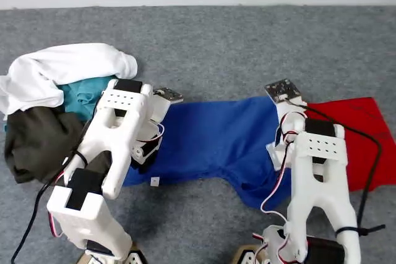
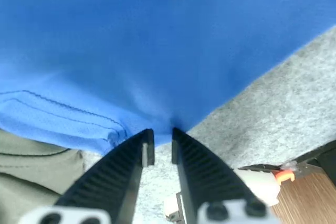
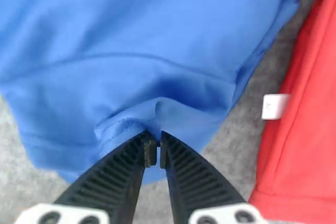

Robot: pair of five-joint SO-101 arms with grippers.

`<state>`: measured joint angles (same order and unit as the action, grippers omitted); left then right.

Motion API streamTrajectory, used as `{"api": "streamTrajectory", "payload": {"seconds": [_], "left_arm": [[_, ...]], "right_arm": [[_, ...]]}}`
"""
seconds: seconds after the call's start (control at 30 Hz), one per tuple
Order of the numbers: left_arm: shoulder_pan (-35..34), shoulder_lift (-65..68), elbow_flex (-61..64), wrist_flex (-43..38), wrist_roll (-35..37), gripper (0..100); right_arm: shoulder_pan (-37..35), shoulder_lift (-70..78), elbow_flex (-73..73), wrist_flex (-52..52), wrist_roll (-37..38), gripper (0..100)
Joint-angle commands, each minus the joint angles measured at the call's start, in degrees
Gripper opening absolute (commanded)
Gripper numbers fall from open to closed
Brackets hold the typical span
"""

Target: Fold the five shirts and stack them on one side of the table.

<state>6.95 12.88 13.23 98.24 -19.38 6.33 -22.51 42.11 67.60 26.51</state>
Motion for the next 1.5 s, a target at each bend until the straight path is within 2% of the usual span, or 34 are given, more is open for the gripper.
{"api": "streamTrajectory", "payload": {"seconds": [0.0,0.27,0.43,0.57,0.73,0.9,1.07,1.2,1.33,1.47], "left_arm": [[0.53,-0.09,-0.13,0.09,0.18,7],[0.53,-0.09,-0.13,0.09,0.18,7],[0.62,-0.09,-0.13,0.09,0.18,7],[0.62,-0.09,-0.13,0.09,0.18,7],[0.62,-0.09,2.07,-1.58,-0.53,7],[0.62,-0.09,5.67,-4.57,-1.76,7],[0.62,-0.09,7.52,-10.20,-1.76,7],[0.62,-0.09,10.77,-19.08,-1.41,7],[0.62,-0.09,16.31,-31.30,-1.23,7],[1.14,-0.53,17.27,-33.58,-0.09,7]], "right_arm": [[-0.13,-0.04,-2.37,-3.82,-3.87,0.9],[-0.22,8.22,-4.22,-11.30,-10.55,0.9],[-0.31,17.98,-12.22,-10.59,-13.63,2.4],[-0.40,24.31,-19.43,-5.41,-13.89,12.2],[0.04,24.40,-28.13,4.18,-13.45,11.4],[0.13,20.53,-32.26,14.11,-7.74,11.6],[-0.04,17.45,-26.99,21.41,2.20,11.2],[0.04,12.88,-17.85,21.93,11.43,11.2],[-1.19,8.22,-10.29,21.58,16.88,11.2],[-4.88,6.37,-6.24,20.70,17.58,11.2]]}}
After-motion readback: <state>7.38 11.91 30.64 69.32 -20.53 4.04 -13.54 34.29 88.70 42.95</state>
